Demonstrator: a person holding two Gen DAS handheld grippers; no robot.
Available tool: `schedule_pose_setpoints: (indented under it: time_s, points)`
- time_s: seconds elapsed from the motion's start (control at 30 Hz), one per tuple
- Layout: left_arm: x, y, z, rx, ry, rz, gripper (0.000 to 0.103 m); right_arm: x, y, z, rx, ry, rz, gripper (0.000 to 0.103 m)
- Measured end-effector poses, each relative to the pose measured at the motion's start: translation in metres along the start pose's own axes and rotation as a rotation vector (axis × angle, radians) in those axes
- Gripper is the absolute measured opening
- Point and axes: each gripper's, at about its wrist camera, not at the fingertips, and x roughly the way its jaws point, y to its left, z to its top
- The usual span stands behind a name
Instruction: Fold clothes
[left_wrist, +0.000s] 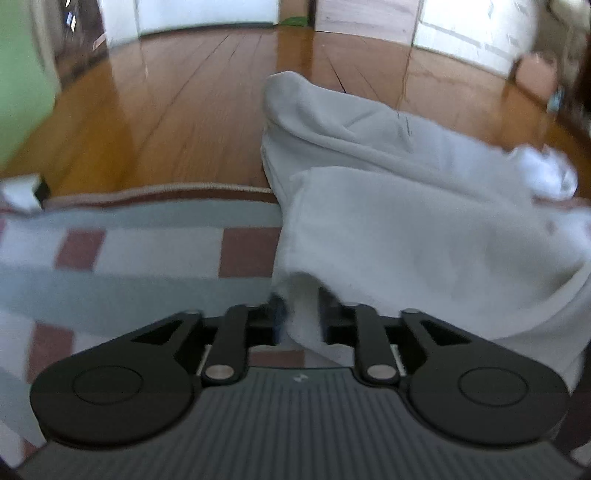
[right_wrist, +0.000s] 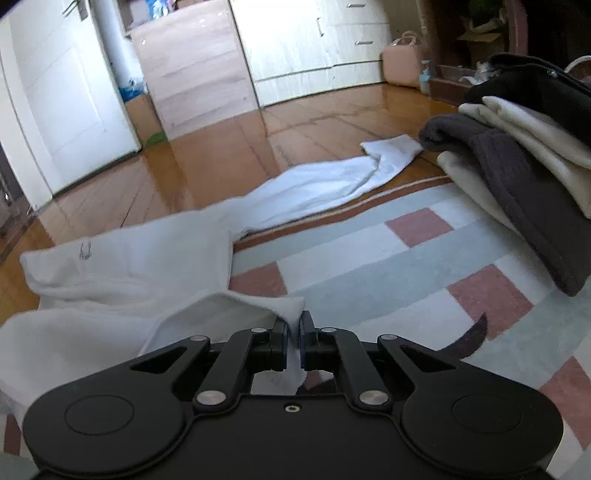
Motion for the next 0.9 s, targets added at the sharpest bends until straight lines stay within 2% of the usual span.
schedule_pose_setpoints:
  time_s: [0.07,0.13,0.2,0.27,0.3,0.33,0.37,0.43,0.47,0.5,0.53,0.57,0.6,0.77,0.9]
  points:
    - [0.002,-0.002,0.0,0.016,-0.011,0.026,0.03,0.0,-0.001,0.0,-0.004,-0.001,0.006,0.008]
    - [0.003,0.001,0.0,0.005,-0.026,0.041,0.04,0.001,-0.004,0.0,0.008,0.0,0.021,0.009]
    - [0.003,0.004,0.001,-0.003,-0.052,0.058,0.06,0.003,-0.007,-0.001,0.034,0.009,0.038,0.013]
    - [-0.003,0.002,0.001,-0.001,-0.091,0.024,0.07,0.004,-0.01,-0.003,0.06,0.018,0.054,0.019]
    - [-0.005,0.001,0.002,-0.002,-0.111,0.002,0.071,0.005,-0.012,-0.004,0.073,0.023,0.062,0.023]
    - [-0.007,0.0,0.002,-0.002,-0.128,-0.019,0.071,0.008,-0.013,-0.006,0.09,0.032,0.065,0.034]
    - [-0.007,-0.002,0.002,-0.001,-0.136,-0.029,0.071,0.012,-0.013,-0.008,0.102,0.046,0.064,0.04]
    - [-0.002,-0.005,0.001,0.005,-0.136,-0.025,0.07,0.02,-0.014,-0.011,0.118,0.076,0.063,0.04]
    - [0.0,-0.006,0.0,0.005,-0.134,-0.022,0.065,0.021,-0.013,-0.011,0.103,0.073,0.058,0.036]
    - [0.002,-0.005,0.0,0.003,-0.134,-0.018,0.03,0.021,-0.012,-0.012,0.086,0.07,0.052,0.02]
    - [0.003,-0.004,0.002,0.004,-0.131,-0.017,0.009,0.01,-0.01,-0.009,0.079,0.06,0.05,0.004]
    - [0.001,-0.004,0.003,0.006,-0.137,-0.012,0.004,-0.001,-0.009,-0.005,0.072,0.049,0.049,0.004]
    - [-0.004,-0.003,0.004,0.005,-0.161,0.008,0.004,-0.012,-0.008,-0.002,0.065,0.038,0.047,0.004]
    - [-0.06,0.007,0.004,-0.042,-0.362,0.065,0.004,-0.069,-0.002,0.015,0.032,-0.015,0.039,0.004]
    - [-0.122,0.022,-0.023,-0.072,-0.458,0.096,0.004,-0.113,0.003,0.028,0.005,-0.058,0.033,0.004]
